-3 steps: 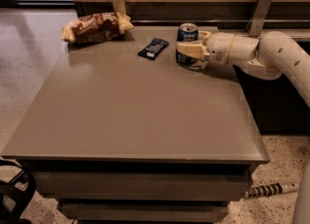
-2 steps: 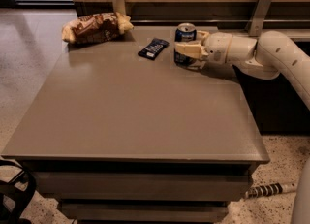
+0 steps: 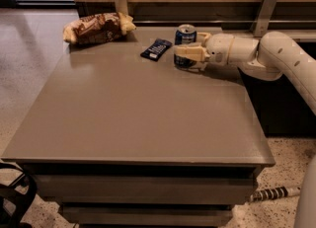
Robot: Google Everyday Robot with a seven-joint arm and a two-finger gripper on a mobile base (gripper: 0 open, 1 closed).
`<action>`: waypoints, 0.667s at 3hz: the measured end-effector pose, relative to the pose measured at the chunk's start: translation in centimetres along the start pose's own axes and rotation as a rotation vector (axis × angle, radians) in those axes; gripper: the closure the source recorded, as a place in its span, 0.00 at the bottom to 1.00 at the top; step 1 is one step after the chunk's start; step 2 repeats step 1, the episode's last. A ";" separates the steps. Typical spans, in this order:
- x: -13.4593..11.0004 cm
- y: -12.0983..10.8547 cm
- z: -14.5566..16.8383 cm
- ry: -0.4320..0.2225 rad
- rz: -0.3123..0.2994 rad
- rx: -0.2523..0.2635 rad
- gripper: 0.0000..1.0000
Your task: Move pepsi can near rxbar blueberry
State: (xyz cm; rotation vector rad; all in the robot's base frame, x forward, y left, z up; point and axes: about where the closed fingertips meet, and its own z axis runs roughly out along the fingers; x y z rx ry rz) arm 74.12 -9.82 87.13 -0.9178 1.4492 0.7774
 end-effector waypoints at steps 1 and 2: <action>0.0 0.1 0.3 -0.001 0.000 -0.004 0.00; 0.0 0.1 0.3 -0.001 0.000 -0.004 0.00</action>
Offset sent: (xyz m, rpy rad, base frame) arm 0.0000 0.0000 0.0000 0.0000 0.0000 0.0000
